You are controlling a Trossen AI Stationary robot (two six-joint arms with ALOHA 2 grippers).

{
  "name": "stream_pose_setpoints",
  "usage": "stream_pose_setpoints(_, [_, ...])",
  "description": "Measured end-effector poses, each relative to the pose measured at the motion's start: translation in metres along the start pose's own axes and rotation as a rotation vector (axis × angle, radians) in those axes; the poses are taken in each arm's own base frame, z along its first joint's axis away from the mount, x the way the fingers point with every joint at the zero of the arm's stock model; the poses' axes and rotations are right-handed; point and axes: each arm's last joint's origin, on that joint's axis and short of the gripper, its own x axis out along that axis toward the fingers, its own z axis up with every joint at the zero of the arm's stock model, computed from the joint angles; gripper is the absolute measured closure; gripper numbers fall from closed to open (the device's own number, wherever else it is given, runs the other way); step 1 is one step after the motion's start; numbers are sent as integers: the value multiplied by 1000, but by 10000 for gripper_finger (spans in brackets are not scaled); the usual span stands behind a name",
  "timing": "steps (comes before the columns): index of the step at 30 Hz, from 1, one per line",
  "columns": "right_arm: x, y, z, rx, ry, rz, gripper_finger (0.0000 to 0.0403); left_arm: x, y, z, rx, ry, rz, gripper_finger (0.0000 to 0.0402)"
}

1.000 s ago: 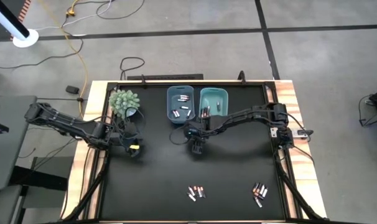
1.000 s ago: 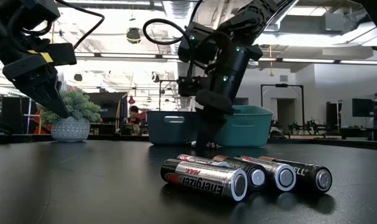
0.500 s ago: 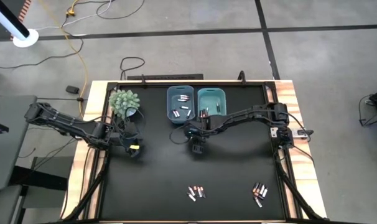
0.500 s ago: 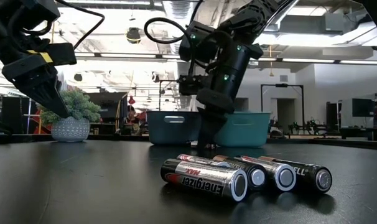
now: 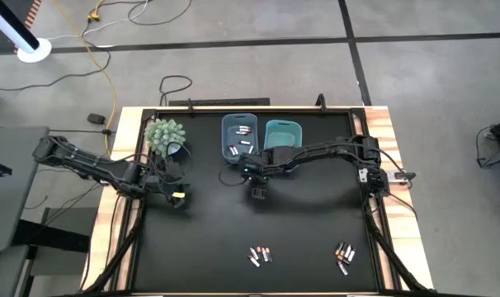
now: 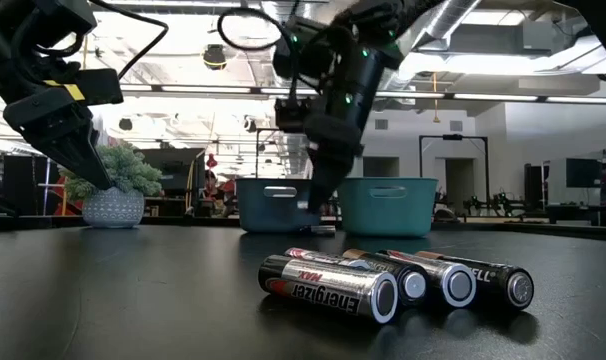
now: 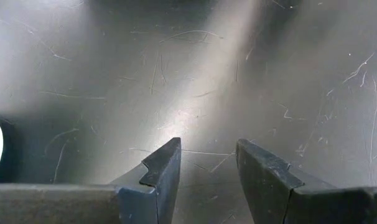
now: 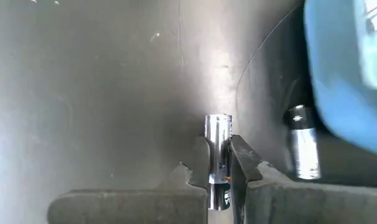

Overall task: Sort batteries
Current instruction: Put the silver battery into the blue bin

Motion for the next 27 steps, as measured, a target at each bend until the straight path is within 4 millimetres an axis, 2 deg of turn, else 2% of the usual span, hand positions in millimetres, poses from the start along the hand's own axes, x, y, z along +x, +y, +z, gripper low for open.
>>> stream_pose_setpoints(6, [-35,-1,27,-31,-32,0,368,0,0,0,0,0,0,253])
stream_pose_setpoints(10, [-64,-7,49,-15,-129,-5,368,0,0,0,-2,0,0,253])
stream_pose_setpoints(14, [-93,-21,71,8,-254,-20,368,0,0,0,-13,0,0,253])
stream_pose_setpoints(18, [-112,-46,83,33,-353,-55,367,0,0,0,-15,0,0,253])
stream_pose_setpoints(21, [-119,-68,88,75,-419,-86,367,0,0,0,-15,0,0,253])
stream_pose_setpoints(24, [-117,-92,89,117,-443,-115,367,0,0,0,-15,0,0,253])
stream_pose_setpoints(27, [-99,-113,89,149,-432,-121,367,0,0,0,-16,0,0,253])
